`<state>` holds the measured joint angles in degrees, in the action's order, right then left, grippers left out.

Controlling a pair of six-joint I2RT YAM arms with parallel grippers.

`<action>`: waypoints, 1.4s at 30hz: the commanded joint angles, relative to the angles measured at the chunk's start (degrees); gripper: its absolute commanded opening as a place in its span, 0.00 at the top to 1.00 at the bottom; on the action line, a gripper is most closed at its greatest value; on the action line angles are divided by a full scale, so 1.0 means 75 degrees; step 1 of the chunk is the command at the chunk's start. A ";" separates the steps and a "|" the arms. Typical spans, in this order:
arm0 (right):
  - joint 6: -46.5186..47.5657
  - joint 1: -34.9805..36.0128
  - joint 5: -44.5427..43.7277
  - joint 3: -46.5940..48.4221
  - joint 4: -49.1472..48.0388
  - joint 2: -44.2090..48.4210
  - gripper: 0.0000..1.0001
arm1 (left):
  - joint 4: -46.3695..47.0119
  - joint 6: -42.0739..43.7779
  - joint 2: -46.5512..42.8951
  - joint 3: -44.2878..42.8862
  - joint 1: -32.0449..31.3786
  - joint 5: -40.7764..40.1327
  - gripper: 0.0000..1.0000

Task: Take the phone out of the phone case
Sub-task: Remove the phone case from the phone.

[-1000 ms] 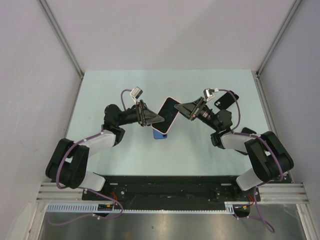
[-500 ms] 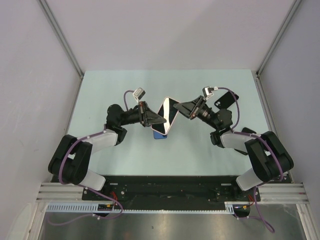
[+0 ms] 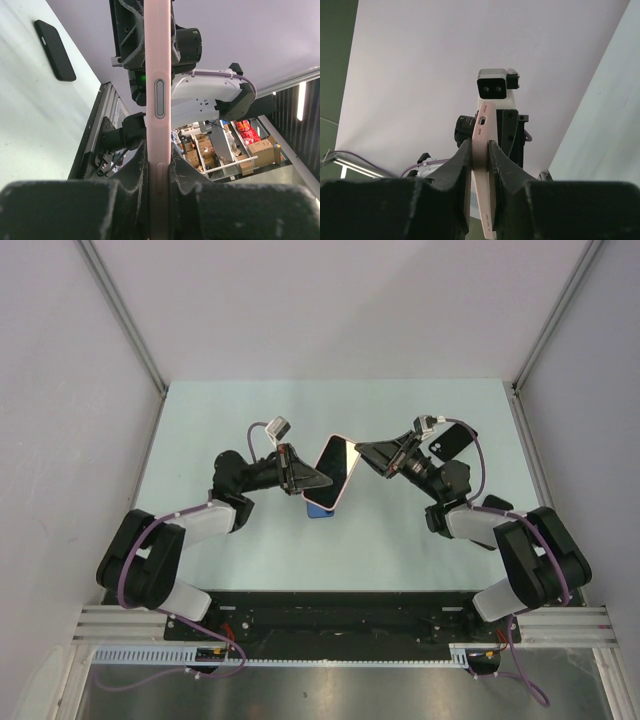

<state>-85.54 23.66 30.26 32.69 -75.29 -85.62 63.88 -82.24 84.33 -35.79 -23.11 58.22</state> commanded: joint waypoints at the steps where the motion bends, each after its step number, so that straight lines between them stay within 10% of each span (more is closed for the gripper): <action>1: -0.0114 0.0079 -0.0191 -0.0022 -0.2102 0.0249 0.92 | 0.0764 -0.0098 -0.0276 -0.0021 0.0035 -0.0250 1.00; 19: -0.3019 0.1379 -0.2405 0.0235 -0.2208 0.0530 1.00 | 0.3553 -0.1082 -0.0802 -0.0279 0.0000 -0.0414 1.00; 42: -0.3173 0.2025 -0.2570 0.0903 -0.2208 -0.0278 1.00 | 0.3706 -0.1457 -0.1776 -0.0653 -0.0024 -0.0789 1.00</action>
<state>-107.81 36.53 8.36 38.41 -79.77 -86.04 70.52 -92.60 74.81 -36.03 -22.15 53.10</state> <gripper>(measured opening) 0.068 0.161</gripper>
